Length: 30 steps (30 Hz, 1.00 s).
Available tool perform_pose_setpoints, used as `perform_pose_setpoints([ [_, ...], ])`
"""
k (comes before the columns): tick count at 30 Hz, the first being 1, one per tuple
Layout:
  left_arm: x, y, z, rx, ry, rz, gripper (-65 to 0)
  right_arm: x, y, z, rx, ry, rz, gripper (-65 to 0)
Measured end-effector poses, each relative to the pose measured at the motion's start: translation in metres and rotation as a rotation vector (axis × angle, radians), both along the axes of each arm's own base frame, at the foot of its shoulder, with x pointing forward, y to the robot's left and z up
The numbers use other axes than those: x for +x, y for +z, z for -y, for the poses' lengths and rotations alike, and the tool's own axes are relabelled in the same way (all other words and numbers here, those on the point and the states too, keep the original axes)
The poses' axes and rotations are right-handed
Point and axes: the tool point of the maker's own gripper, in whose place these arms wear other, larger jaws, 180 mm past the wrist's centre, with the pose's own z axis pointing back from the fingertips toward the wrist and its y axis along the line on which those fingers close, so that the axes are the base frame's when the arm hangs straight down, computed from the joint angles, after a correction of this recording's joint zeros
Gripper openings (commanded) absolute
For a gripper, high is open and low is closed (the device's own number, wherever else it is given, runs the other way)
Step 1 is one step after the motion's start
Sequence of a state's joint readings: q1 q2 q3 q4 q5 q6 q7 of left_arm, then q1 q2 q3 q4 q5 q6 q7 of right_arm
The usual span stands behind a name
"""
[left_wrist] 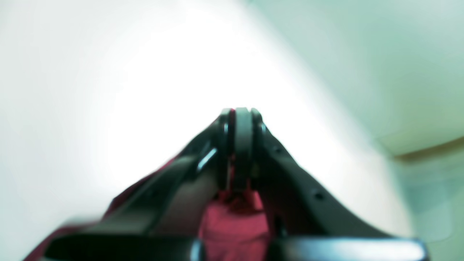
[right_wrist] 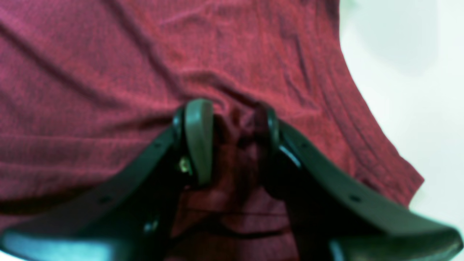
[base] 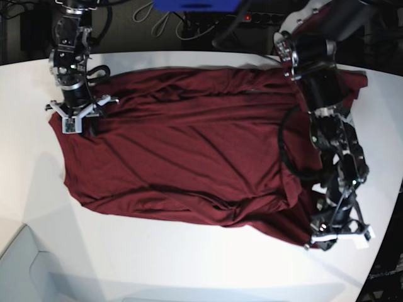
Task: Layout the t-shirt on the table in an organized manner, then fold the t-shirt properly
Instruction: 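Grasp the shirt's hem corner with the left gripper and pull it outward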
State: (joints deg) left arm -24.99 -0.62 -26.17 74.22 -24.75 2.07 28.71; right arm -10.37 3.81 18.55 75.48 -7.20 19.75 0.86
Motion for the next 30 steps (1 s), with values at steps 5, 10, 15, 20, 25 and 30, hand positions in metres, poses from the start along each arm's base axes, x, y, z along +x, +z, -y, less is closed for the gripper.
perform_pose_setpoints([
  [5, 0.041, 0.005, 0.010, -0.061, -0.031, -0.045, -64.5, 0.000, 0.000, 0.002, -0.009, 0.007, -0.002, -47.2],
  [10, 0.078, 0.045, -0.025, -0.040, 0.037, 0.035, -64.5, 0.005, 0.003, 0.005, -0.012, 0.004, 0.003, -47.2],
  [15, 0.076, 0.004, -0.052, -0.039, 0.113, -0.045, -64.5, 0.008, 0.004, 0.007, -0.028, 0.007, -0.005, -47.2],
  [20, 0.074, -0.011, -0.060, -0.034, 0.154, -0.054, -64.5, 0.009, 0.004, 0.008, -0.035, 0.014, -0.007, -47.2],
  [25, 0.071, -0.033, -0.062, -0.032, 0.189, -0.072, -64.5, 0.011, 0.005, 0.009, -0.037, 0.014, -0.004, -47.2],
  [30, 0.061, -0.057, -0.062, -0.022, 0.223, -0.095, -64.5, 0.011, 0.004, 0.010, -0.039, 0.013, -0.010, -47.2],
])
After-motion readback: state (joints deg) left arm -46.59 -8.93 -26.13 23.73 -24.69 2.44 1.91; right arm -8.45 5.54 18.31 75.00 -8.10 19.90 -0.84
